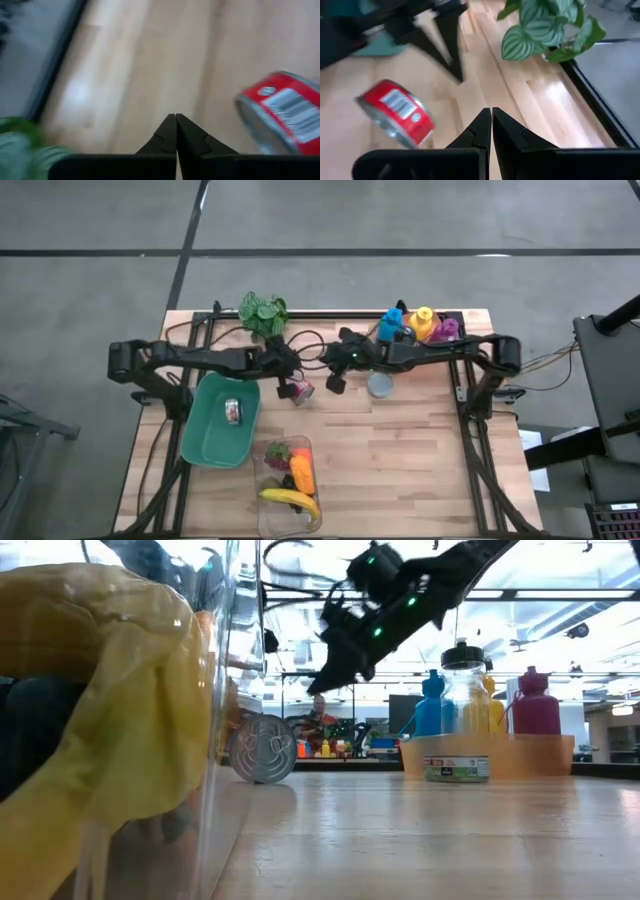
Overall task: Pick & Place Food Item
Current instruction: Put the red tuna can into the blue bin
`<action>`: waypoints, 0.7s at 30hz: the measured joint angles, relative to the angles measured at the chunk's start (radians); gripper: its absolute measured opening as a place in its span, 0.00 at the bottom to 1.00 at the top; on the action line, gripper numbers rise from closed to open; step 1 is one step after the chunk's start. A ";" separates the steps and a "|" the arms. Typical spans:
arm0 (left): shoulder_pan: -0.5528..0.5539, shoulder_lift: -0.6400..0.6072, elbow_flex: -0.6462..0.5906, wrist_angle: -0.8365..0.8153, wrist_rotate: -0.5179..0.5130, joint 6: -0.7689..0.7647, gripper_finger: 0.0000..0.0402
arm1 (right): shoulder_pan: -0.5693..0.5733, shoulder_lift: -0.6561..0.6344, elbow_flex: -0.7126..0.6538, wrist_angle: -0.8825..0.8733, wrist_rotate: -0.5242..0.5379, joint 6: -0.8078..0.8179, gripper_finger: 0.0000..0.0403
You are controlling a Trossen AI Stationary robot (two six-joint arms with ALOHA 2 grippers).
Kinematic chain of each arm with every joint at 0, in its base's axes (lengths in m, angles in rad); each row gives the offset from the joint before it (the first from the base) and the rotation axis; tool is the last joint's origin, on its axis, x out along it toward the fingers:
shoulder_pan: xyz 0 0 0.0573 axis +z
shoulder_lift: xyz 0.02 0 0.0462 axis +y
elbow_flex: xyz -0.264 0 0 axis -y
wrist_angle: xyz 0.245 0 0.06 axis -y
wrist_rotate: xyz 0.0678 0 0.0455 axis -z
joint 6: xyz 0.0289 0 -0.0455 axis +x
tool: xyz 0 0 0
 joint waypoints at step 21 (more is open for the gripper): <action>-0.034 -0.373 0.000 -0.023 -0.029 -0.007 0.00 | 0.115 -0.696 -0.650 0.395 -0.009 0.038 0.03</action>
